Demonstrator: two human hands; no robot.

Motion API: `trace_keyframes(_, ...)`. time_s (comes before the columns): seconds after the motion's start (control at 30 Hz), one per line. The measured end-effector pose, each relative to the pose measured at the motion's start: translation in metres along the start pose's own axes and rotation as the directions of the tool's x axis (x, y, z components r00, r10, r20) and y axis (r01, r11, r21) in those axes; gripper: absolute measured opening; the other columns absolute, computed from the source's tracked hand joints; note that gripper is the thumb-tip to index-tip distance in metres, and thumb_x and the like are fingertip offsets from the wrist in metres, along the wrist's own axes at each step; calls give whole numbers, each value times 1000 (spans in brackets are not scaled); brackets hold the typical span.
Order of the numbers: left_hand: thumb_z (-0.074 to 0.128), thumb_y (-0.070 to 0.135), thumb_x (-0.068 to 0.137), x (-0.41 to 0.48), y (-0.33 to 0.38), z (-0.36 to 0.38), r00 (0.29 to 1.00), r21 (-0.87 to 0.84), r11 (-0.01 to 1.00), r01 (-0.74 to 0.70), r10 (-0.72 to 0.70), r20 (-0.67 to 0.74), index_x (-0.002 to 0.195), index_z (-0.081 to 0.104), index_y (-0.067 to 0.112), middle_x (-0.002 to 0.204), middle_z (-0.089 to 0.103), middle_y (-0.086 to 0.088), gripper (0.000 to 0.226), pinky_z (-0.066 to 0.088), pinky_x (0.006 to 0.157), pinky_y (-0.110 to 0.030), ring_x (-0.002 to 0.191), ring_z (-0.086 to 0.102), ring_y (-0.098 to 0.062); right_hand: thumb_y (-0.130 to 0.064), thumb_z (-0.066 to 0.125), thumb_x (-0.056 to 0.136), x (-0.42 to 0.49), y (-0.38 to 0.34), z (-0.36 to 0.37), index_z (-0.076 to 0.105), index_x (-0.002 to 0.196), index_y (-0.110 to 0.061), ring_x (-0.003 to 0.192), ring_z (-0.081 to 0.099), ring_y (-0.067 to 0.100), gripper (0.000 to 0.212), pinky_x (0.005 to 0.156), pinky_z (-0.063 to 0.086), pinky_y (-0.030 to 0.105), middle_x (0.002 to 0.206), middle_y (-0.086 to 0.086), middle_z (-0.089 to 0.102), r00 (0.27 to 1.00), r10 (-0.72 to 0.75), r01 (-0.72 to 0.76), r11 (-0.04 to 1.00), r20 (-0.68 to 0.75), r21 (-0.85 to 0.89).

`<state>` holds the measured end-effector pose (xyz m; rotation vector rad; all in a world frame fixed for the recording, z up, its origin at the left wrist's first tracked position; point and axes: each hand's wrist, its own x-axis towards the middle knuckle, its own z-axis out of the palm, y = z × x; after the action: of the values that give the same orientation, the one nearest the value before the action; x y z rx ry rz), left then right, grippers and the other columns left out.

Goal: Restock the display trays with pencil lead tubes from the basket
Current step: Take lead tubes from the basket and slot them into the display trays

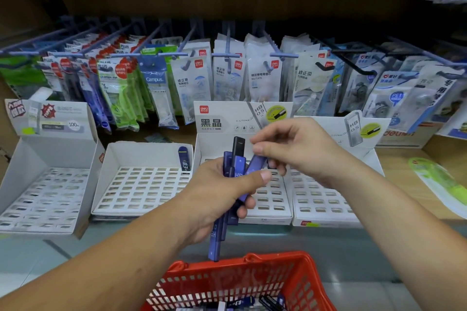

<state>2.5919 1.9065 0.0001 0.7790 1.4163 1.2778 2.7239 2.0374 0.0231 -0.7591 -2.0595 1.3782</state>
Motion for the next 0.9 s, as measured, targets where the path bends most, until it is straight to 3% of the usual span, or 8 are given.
trace_keyframes(0.17,77,23,92,4,-1,-10,997,-56,998,-2,-2,-75,101,70,2,76,67,-12,24,40,47,-26,51,49,-17,2,76,85,-4,4,-21,74,88,2,57,63,25,4,49,56,28,71,21,69,989,58,-46,994,-134,95)
trace_keyframes(0.33,72,19,96,8,6,-15,990,-118,992,-39,23,-137,100,71,7,71,65,-10,13,40,45,-23,49,46,-15,-7,83,82,-13,1,-29,78,83,-10,66,64,9,6,61,51,19,76,7,75,1000,21,-23,974,-11,-227)
trace_keyframes(0.5,73,25,95,8,6,-12,990,-16,997,-71,69,-121,98,73,9,67,63,-7,16,40,47,-25,50,46,-16,-4,84,80,-15,-14,-12,80,97,-20,75,68,-5,24,72,48,9,80,-15,76,983,-73,131,923,170,-361)
trace_keyframes(0.6,71,30,97,7,5,-12,989,-38,996,-77,72,-132,98,72,6,65,63,-5,24,41,46,-24,49,47,-15,-3,82,83,-13,-16,-10,79,106,-26,78,69,2,33,77,51,13,84,-6,77,985,-98,144,921,140,-363)
trace_keyframes(0.7,68,34,99,6,3,-14,989,-70,996,-55,45,-140,95,65,10,70,65,-7,25,42,44,-23,48,50,-13,-6,69,95,-12,-9,-13,68,130,-34,82,59,-6,46,82,44,8,98,-8,69,993,-75,106,914,93,-392)
trace_keyframes(0.8,67,36,99,8,-1,-16,988,-109,994,-31,14,-151,94,61,13,72,64,-11,25,49,48,-28,51,54,-17,-6,58,101,-13,0,-13,62,130,-37,101,63,5,43,94,49,27,114,-10,69,998,-40,52,961,51,-271)
trace_keyframes(0.87,68,37,98,9,-4,-15,990,-127,992,-5,-13,-142,96,60,13,68,61,-9,25,55,53,-33,51,55,-18,-1,63,97,-13,0,-13,63,118,-28,102,68,29,34,94,53,50,103,6,74,999,-25,24,999,-28,-49)
trace_keyframes(0.9,68,38,98,10,-5,-14,990,-131,991,7,-25,-136,96,60,14,67,59,-7,26,56,54,-35,51,55,-18,1,66,95,-13,-2,-14,61,113,-22,99,71,34,30,90,54,53,95,11,75,998,-10,14,998,-69,60)
